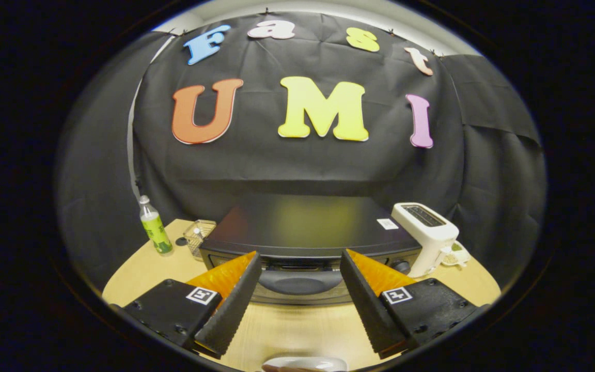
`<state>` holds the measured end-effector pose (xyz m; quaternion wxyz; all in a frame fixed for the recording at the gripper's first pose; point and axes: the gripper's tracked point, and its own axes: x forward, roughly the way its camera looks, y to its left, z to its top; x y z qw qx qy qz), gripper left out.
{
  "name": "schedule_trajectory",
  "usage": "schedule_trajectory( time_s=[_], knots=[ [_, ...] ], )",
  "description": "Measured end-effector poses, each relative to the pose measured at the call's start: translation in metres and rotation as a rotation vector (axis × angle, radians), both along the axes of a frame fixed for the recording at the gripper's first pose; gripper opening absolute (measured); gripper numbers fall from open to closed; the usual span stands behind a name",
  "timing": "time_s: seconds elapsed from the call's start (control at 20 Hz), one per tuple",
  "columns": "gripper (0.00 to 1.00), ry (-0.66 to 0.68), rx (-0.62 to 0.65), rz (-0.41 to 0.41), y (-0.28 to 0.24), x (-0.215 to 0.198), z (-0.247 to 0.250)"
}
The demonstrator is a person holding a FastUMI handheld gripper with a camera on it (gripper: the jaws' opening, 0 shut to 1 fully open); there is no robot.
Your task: Open the toaster oven, put the food inside, and close the toaster oven door.
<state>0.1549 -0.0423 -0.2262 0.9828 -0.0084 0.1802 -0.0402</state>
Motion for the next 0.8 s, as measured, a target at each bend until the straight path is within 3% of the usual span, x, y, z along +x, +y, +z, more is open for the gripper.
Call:
schedule_trajectory(
  time_s=[0.15, 0.5, 0.8],
  knots=[
    [1.00, 0.011, -0.009, -0.027, -0.011, 0.015, -0.013],
    [1.00, 0.001, 0.016, 0.019, -0.007, 0.026, -0.022],
    [1.00, 0.130, 0.044, 0.052, -0.006, -0.006, -0.032]
  ],
)
